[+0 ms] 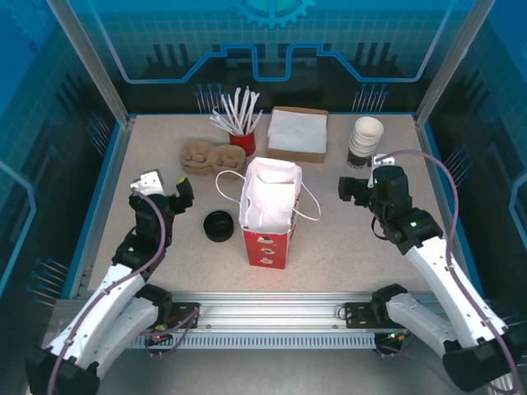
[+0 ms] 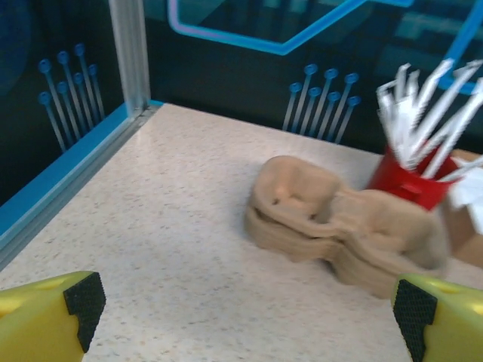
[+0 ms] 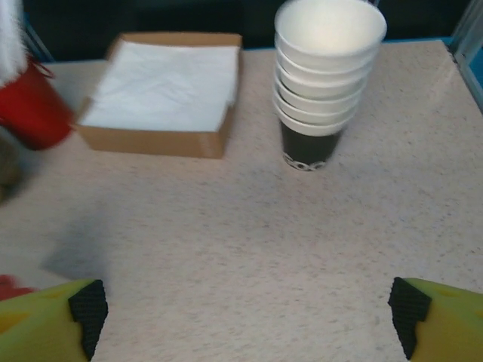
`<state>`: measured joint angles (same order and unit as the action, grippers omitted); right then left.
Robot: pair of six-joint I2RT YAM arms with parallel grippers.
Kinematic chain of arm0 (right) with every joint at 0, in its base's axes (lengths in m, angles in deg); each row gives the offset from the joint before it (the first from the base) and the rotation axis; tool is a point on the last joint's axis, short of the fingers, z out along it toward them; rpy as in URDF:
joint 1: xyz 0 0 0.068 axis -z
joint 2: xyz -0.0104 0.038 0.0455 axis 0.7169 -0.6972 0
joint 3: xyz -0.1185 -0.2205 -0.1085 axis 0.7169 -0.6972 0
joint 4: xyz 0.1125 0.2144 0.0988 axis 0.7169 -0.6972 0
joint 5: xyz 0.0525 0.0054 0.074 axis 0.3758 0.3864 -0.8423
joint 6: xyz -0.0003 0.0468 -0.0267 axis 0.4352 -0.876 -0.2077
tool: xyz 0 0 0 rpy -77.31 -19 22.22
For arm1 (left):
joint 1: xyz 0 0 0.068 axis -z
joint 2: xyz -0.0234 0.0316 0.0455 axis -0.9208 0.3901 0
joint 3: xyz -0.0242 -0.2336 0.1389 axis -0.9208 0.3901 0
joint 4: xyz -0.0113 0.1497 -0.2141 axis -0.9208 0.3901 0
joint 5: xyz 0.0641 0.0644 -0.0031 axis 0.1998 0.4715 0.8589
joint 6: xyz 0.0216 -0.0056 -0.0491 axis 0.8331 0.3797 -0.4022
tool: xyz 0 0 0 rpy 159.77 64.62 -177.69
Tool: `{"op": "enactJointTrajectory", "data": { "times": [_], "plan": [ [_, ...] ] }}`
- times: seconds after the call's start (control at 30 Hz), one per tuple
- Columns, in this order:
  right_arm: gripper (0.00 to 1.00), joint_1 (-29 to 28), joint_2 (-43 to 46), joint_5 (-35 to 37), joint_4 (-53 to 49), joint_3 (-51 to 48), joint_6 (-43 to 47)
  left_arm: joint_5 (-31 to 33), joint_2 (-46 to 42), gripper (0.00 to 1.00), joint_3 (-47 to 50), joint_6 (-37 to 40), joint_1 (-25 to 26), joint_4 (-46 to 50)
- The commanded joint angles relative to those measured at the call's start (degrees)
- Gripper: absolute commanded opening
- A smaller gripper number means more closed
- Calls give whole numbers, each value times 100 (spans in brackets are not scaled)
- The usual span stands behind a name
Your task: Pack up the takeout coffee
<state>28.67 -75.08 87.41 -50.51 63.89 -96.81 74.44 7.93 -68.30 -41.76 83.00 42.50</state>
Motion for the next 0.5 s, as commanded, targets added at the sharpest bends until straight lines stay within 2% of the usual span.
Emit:
{"op": "enactJointTrajectory", "data": {
  "times": [0.0,0.1,0.3,0.47],
  "plan": [
    [100,420,-275,-371,1422,-611,408,-80,138,99,650,418,-376,-1621],
    [100,613,-837,-235,1980,-944,763,-605,541,99,1221,819,-740,-2455],
    [100,783,-1596,-73,3750,-1681,1324,-1214,1709,99,1577,639,-1468,-3366],
    [100,1027,-2243,-527,5266,-2149,1648,-1672,2544,99,1579,702,-1654,-4269]
  ]
}}
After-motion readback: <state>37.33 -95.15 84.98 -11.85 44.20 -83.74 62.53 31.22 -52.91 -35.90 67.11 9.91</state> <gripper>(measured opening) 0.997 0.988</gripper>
